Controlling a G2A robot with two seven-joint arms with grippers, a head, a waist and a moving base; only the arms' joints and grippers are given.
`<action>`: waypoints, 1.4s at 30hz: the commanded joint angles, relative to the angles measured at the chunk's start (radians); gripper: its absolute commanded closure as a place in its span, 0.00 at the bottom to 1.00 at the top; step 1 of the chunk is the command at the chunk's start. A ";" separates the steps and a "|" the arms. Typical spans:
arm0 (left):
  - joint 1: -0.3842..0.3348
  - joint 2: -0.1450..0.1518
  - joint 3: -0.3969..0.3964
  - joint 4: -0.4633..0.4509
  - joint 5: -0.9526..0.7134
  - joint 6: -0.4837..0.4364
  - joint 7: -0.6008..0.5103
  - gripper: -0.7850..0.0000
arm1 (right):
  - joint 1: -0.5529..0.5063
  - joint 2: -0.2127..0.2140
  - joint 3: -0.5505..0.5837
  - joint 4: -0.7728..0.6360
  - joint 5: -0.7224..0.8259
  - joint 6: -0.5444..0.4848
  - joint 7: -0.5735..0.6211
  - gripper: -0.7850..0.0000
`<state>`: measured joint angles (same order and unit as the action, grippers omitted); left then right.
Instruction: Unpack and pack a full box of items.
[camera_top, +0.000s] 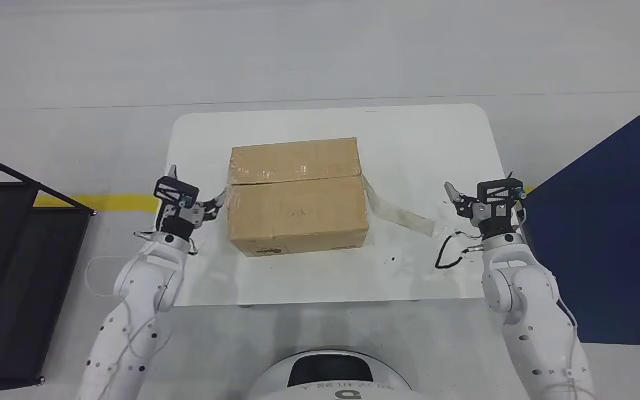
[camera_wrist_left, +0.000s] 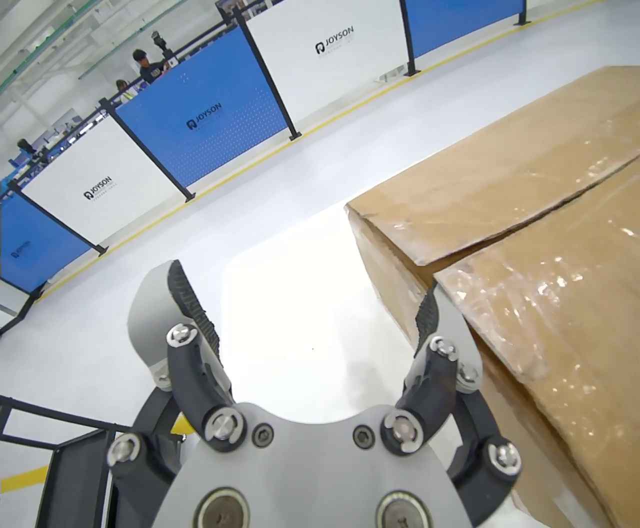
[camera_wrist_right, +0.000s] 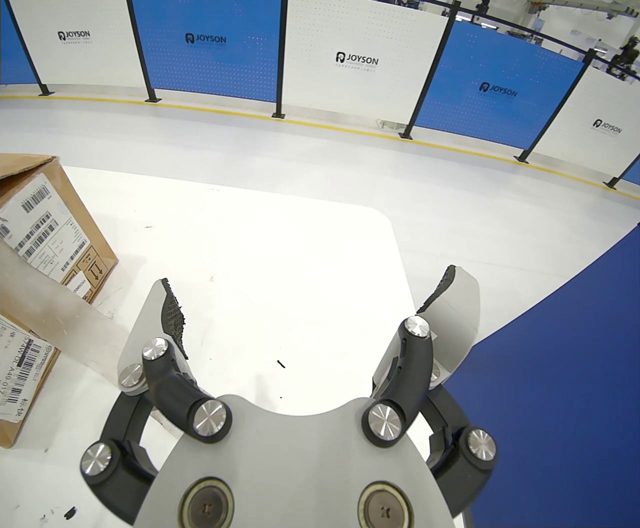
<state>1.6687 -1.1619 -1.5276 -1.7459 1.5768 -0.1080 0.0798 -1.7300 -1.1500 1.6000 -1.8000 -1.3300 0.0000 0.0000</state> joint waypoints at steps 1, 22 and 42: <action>0.001 0.002 -0.013 -0.008 -0.020 -0.029 0.007 0.00 | 0.000 0.000 0.000 0.000 0.000 0.000 0.000 0.00; 0.108 0.063 -0.192 -0.083 0.129 -0.596 0.370 0.00 | 0.000 0.000 0.000 0.000 0.000 0.000 0.000 0.00; 0.166 0.076 -0.235 -0.083 0.067 -0.496 0.502 0.00 | 0.000 0.000 0.000 0.000 0.000 0.000 0.000 0.00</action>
<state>1.8291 -1.0853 -1.7463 -1.8182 1.6947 -0.6069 0.5906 -1.7300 -1.1500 1.6000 -1.8000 -1.3300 0.0000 0.0000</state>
